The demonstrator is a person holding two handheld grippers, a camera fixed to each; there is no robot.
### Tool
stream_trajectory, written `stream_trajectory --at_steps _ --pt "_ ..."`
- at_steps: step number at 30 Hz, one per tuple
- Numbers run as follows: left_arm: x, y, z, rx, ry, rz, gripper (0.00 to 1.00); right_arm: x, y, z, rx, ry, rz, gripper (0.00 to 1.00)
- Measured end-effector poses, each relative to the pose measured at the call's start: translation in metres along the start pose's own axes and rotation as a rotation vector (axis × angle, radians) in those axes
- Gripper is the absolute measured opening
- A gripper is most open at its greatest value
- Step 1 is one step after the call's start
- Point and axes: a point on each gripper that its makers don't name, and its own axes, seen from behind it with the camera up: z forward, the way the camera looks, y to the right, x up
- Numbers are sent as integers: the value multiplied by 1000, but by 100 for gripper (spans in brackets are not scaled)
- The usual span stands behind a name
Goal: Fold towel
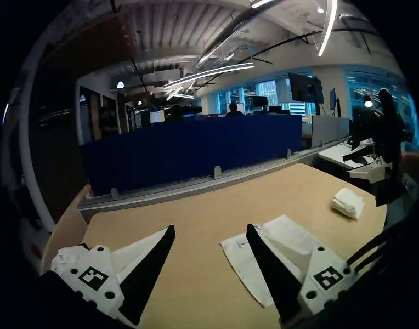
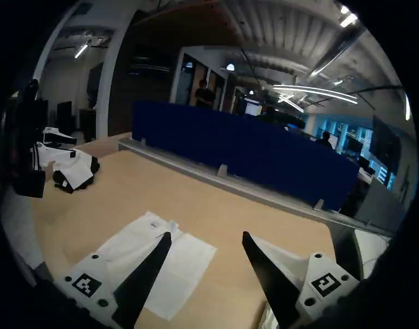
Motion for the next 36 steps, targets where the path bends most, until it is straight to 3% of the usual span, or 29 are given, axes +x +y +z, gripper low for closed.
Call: stream_trajectory --at_steps 14,27,36 --pt "-70 41 19 -93 -104 59 97 -74 -24 19 70 -122 -41 100" --pt "-156 72 30 -158 -234 73 97 -151 -49 39 120 -218 -18 100" --pt "-206 89 32 -210 -328 69 97 -203 -63 42 152 -296 -25 100"
